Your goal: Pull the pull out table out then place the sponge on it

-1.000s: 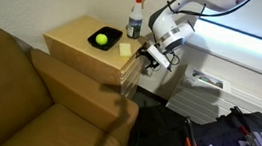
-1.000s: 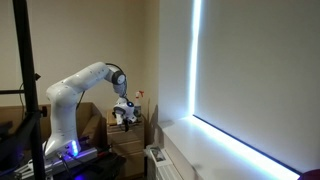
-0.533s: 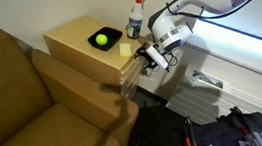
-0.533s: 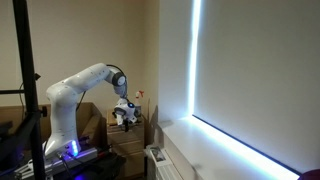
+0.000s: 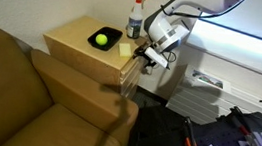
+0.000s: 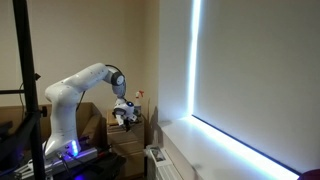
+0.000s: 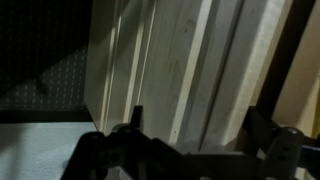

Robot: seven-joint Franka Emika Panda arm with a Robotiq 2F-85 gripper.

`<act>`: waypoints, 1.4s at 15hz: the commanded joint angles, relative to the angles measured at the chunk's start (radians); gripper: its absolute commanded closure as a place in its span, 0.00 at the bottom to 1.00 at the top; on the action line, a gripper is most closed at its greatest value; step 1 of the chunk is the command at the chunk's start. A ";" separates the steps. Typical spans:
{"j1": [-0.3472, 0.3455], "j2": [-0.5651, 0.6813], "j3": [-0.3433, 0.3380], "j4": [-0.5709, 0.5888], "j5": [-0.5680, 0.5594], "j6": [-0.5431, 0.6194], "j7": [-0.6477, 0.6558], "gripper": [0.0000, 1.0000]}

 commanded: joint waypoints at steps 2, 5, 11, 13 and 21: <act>0.146 0.001 -0.180 -0.009 -0.050 0.058 0.096 0.00; 0.108 -0.054 -0.213 -0.076 -0.012 0.069 0.093 0.00; -0.013 -0.109 -0.204 -0.190 0.125 0.090 0.080 0.00; -0.057 -0.134 -0.199 -0.246 0.175 0.091 0.069 0.00; -0.175 -0.257 -0.290 -0.464 0.268 0.084 0.053 0.00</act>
